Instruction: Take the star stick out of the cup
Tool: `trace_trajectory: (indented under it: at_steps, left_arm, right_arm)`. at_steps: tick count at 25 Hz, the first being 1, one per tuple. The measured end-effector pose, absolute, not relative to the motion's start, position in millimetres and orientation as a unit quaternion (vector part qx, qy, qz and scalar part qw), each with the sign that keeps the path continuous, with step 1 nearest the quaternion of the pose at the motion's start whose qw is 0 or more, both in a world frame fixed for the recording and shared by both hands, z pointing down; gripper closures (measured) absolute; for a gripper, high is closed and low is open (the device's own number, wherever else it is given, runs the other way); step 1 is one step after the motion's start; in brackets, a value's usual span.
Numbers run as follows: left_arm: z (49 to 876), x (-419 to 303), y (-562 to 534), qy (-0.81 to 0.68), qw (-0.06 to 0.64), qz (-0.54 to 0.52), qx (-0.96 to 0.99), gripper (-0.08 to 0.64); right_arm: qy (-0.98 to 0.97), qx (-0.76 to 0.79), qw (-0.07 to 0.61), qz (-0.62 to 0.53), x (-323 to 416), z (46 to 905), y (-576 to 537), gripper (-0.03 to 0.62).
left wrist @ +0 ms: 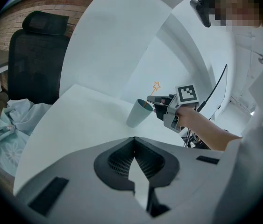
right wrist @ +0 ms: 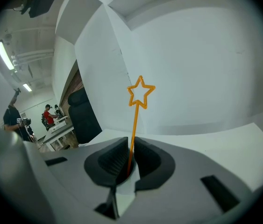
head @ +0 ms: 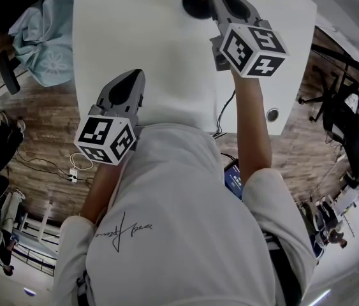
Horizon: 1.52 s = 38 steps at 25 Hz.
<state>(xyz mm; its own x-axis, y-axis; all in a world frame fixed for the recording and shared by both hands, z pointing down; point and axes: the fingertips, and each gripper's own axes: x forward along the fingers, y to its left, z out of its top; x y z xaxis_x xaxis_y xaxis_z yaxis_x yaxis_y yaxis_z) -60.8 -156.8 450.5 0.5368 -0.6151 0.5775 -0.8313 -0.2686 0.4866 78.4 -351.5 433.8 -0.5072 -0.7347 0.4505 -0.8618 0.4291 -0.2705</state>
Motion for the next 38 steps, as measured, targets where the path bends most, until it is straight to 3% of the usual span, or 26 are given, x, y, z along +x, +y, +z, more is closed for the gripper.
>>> trace_trajectory:
  at_steps: [38]
  left_arm:
    - [428.5,-49.5,-140.1,-0.444,0.346,0.132,0.816,0.552]
  right_arm:
    - [-0.845,0.488,0.106,0.191,85.3,380.5,-331.1,0.566]
